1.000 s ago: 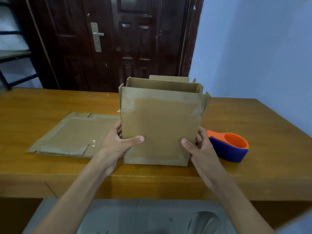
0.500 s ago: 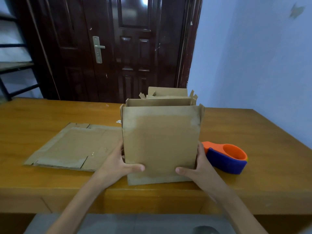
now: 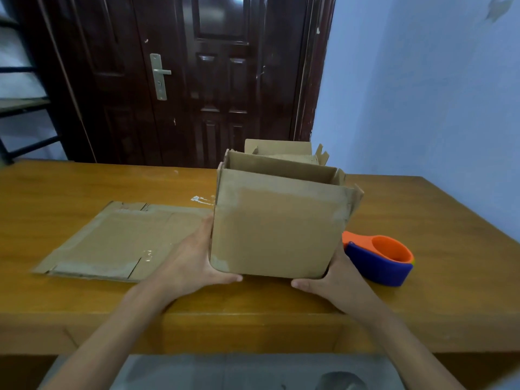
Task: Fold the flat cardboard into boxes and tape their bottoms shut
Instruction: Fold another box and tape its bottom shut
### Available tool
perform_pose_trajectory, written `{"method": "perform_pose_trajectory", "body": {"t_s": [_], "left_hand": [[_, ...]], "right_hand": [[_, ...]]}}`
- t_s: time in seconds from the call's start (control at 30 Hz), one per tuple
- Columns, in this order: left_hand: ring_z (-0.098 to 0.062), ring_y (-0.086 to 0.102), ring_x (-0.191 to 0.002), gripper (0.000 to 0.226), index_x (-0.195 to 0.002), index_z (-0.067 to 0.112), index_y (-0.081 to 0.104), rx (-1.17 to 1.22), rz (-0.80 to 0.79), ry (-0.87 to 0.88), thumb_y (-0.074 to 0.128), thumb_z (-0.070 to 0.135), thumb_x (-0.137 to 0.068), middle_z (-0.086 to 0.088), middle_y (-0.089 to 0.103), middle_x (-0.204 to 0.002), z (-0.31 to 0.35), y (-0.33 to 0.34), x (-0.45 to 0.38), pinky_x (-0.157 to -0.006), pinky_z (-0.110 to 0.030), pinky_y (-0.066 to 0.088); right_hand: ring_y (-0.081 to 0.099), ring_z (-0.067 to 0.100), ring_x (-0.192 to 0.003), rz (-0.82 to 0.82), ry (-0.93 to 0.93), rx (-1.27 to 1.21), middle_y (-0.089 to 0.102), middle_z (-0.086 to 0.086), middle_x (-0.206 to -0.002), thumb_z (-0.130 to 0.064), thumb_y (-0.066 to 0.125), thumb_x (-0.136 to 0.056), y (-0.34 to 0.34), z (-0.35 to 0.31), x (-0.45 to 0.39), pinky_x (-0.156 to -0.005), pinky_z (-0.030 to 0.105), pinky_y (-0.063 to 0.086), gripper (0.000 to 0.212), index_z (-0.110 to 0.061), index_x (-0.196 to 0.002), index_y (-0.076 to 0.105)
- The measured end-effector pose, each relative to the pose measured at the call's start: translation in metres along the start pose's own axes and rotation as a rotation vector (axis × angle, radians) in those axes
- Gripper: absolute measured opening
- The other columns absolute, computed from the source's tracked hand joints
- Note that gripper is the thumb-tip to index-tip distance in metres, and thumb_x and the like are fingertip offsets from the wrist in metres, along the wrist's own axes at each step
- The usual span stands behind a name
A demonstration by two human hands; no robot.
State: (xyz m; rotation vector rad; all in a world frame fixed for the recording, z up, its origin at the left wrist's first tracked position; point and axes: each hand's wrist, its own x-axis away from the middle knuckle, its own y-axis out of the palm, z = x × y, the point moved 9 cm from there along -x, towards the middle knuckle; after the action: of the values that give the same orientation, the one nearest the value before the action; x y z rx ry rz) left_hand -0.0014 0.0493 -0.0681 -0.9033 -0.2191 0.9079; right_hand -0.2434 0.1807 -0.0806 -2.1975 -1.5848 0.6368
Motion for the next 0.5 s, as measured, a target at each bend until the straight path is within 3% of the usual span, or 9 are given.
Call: {"method": "perform_pose_trajectory", "body": {"t_s": [0.1, 0.17, 0.23, 0.3, 0.4, 0.5], "left_hand": [[0.004, 0.05, -0.124, 0.129, -0.158, 0.037, 0.024, 0.021, -0.034, -0.036, 0.094, 0.066, -0.053, 0.031, 0.046, -0.134, -0.011, 0.014, 0.001, -0.108, -0.028, 0.046], [0.001, 0.047, -0.129, 0.137, -0.16, 0.038, 0.018, 0.057, -0.096, -0.043, 0.091, 0.076, -0.05, 0.029, 0.042, -0.144, -0.016, 0.019, 0.001, -0.111, -0.03, 0.044], [0.006, 0.05, -0.129, 0.137, -0.16, 0.043, 0.015, 0.223, -0.184, -0.073, 0.085, 0.084, -0.05, 0.03, 0.044, -0.147, -0.016, 0.021, 0.003, -0.11, -0.029, 0.047], [0.005, 0.056, -0.126, 0.133, -0.158, 0.045, 0.022, 0.389, -0.188, -0.124, 0.081, 0.09, -0.048, 0.027, 0.052, -0.143, -0.018, 0.017, 0.003, -0.101, -0.023, 0.052], [0.006, 0.062, -0.115, 0.121, -0.151, 0.042, 0.03, 0.45, -0.067, -0.162, 0.086, 0.081, -0.051, 0.024, 0.059, -0.133, -0.019, 0.009, 0.003, -0.079, -0.012, 0.053], [0.026, 0.056, -0.1, 0.104, -0.149, 0.034, 0.032, 0.4, -0.024, -0.121, 0.089, 0.055, -0.064, 0.028, 0.056, -0.122, -0.012, 0.01, 0.004, -0.072, -0.001, 0.048]], "right_hand": [[0.039, -0.032, -0.119, -0.059, -0.003, 0.039, 0.039, -0.06, -0.123, -0.041, 0.097, -0.068, 0.005, 0.007, -0.005, -0.087, -0.002, 0.039, 0.114, -0.074, -0.131, 0.009], [0.04, -0.024, -0.128, -0.079, -0.013, 0.069, 0.041, -0.052, -0.133, -0.045, 0.098, -0.067, 0.007, 0.012, -0.008, -0.098, 0.006, 0.038, 0.113, -0.072, -0.136, 0.013], [0.039, -0.013, -0.135, -0.084, -0.016, 0.093, 0.037, -0.044, -0.141, -0.046, 0.098, -0.065, 0.01, 0.017, -0.012, -0.112, 0.019, 0.035, 0.113, -0.064, -0.143, 0.017], [0.034, -0.005, -0.136, -0.084, -0.009, 0.126, 0.027, -0.047, -0.134, -0.044, 0.097, -0.067, 0.012, 0.017, -0.015, -0.117, 0.025, 0.031, 0.112, -0.058, -0.143, 0.017], [0.031, -0.003, -0.135, -0.112, -0.005, 0.157, 0.022, -0.048, -0.127, -0.048, 0.096, -0.068, 0.013, 0.017, -0.015, -0.116, 0.026, 0.03, 0.108, -0.062, -0.135, 0.013], [0.041, -0.002, -0.134, -0.13, 0.036, 0.066, 0.036, -0.031, -0.142, -0.079, 0.086, -0.057, 0.016, 0.019, -0.013, -0.109, 0.023, 0.038, 0.108, -0.062, -0.137, 0.015]]}}
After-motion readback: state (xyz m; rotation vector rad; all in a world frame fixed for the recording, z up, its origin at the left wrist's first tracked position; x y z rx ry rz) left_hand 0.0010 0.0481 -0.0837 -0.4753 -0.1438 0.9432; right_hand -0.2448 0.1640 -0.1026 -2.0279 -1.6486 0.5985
